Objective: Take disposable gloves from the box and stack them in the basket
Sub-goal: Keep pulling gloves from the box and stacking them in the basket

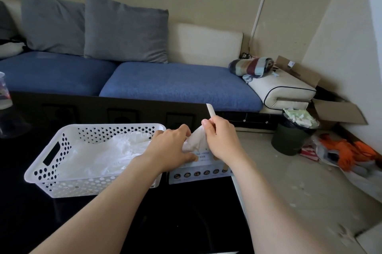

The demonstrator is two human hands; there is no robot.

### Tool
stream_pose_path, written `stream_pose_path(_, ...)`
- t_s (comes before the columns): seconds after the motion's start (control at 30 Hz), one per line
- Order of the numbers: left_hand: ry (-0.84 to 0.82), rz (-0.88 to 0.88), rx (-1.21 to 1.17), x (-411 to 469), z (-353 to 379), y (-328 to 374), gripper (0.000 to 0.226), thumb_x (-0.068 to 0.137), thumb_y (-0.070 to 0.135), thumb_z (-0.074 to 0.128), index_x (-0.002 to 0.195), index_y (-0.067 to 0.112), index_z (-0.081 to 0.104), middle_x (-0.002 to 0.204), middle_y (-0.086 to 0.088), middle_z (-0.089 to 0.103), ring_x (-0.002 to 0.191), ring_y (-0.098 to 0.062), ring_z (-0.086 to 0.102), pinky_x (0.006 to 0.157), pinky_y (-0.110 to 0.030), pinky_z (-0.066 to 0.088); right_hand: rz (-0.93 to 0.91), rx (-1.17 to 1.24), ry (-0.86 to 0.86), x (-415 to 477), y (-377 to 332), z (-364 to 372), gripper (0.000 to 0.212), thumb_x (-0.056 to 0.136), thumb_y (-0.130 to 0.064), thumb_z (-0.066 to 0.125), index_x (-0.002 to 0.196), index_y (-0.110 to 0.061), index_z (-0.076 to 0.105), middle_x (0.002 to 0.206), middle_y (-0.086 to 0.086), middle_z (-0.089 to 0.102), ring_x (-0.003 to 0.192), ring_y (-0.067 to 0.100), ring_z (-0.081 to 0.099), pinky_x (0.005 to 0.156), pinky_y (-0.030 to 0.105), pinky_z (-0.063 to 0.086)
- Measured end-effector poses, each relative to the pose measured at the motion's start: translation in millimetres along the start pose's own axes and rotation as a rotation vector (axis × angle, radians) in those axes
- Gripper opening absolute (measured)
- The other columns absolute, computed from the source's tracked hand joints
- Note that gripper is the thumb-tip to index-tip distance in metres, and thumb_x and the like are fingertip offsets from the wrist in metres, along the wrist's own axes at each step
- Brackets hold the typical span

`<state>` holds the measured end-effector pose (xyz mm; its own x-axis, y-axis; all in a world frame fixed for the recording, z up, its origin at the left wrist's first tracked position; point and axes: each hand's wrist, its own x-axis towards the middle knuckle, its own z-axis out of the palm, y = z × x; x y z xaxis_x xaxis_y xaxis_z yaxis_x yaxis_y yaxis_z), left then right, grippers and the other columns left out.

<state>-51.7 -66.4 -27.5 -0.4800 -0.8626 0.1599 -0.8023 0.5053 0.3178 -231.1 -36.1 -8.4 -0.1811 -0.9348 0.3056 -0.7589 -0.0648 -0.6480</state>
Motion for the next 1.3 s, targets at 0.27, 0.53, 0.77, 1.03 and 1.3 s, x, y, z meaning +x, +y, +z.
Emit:
stream_pose_path(0.27, -0.053, -0.002, 0.003, -1.7, -2.7, 0.9, 0.052, 0.088, 0.068, 0.066, 0.113, 0.03, 0.042, 0.098, 0.009, 0.07, 0.09, -0.017, 0.066, 0.102, -0.041, 0.036, 0.176, 0.176, 0.09, 3.7, -2.8, -0.5, 0.043, 0.115, -0.035, 0.041, 0.097, -0.001, 0.06, 0.083, 0.006, 0.06, 0.069, 0.014, 0.051, 0.06, 0.029, 0.038)
stream_pose_path(0.53, 0.082, -0.017, 0.059, -2.9, 1.0, 5.8, 0.02, 0.108, 0.043, 0.046, 0.097, 0.027, 0.043, 0.08, 0.009, 0.06, 0.075, -0.02, 0.055, 0.097, -0.042, 0.04, 0.402, 0.381, 0.113, 5.2, -6.8, 0.3, 0.046, 0.114, -0.04, 0.042, 0.078, -0.011, 0.047, 0.064, 0.001, 0.042, 0.059, 0.019, 0.043, 0.056, 0.031, 0.039)
stream_pose_path(0.77, 0.057, -0.036, 0.157, -4.8, 0.2, 11.6, 0.019, 0.106, 0.035, 0.045, 0.094, 0.024, 0.051, 0.077, 0.008, 0.056, 0.078, -0.02, 0.052, 0.098, -0.038, 0.037, 0.459, 0.496, 0.306, 7.2, -12.8, -0.7, 0.045, 0.114, -0.038, 0.04, 0.088, -0.005, 0.057, 0.078, 0.003, 0.055, 0.068, 0.017, 0.05, 0.061, 0.031, 0.042)
stream_pose_path(1.03, 0.012, -0.032, 0.207, -1.7, 1.2, 14.9, 0.012, 0.104, 0.033, 0.052, 0.095, 0.027, 0.06, 0.084, 0.007, 0.062, 0.081, -0.02, 0.055, 0.099, -0.038, 0.034, 0.776, 0.986, 0.437, 12.5, -19.5, -3.3, 0.038, 0.113, -0.036, 0.044, 0.083, -0.015, 0.056, 0.091, 0.005, 0.068, 0.095, 0.032, 0.07, 0.097, 0.048, 0.057)
stream_pose_path(1.3, 0.012, -0.041, 0.313, -0.4, 9.7, 15.6, 0.016, 0.098, 0.02, 0.054, 0.085, 0.028, 0.061, 0.083, 0.006, 0.064, 0.078, -0.02, 0.058, 0.095, -0.038, 0.029, 0.393, 0.797, 0.654, 16.6, -30.1, -6.9, 0.044, 0.116, -0.039, 0.038, 0.083, -0.016, 0.056, 0.083, -0.004, 0.06, 0.074, 0.009, 0.057, 0.07, 0.025, 0.045)
